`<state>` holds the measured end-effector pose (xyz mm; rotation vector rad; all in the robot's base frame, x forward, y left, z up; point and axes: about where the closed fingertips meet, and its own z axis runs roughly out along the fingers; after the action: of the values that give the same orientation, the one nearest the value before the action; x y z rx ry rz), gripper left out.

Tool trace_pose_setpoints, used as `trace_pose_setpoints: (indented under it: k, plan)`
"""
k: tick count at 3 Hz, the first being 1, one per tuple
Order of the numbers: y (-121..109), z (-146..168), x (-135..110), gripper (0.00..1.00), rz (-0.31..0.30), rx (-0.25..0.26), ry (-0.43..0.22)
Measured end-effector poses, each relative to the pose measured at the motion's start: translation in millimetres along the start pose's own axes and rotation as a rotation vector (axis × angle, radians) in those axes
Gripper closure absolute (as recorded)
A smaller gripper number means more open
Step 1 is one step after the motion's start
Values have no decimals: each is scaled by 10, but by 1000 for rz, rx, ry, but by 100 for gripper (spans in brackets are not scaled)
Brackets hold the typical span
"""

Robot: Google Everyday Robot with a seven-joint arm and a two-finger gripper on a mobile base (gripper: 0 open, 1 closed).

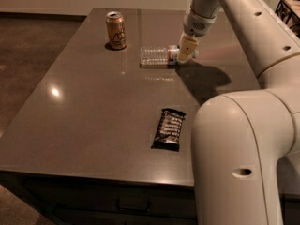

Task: Move water bottle near rxbar chocolate

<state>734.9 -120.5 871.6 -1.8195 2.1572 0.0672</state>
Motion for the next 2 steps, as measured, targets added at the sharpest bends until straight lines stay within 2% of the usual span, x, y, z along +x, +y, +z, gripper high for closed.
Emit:
trace_pose_setpoints:
  k: [1, 2]
  plan:
    - [98, -152, -46, 87, -42, 3, -25]
    - [375, -370, -44, 100, -108, -4, -45]
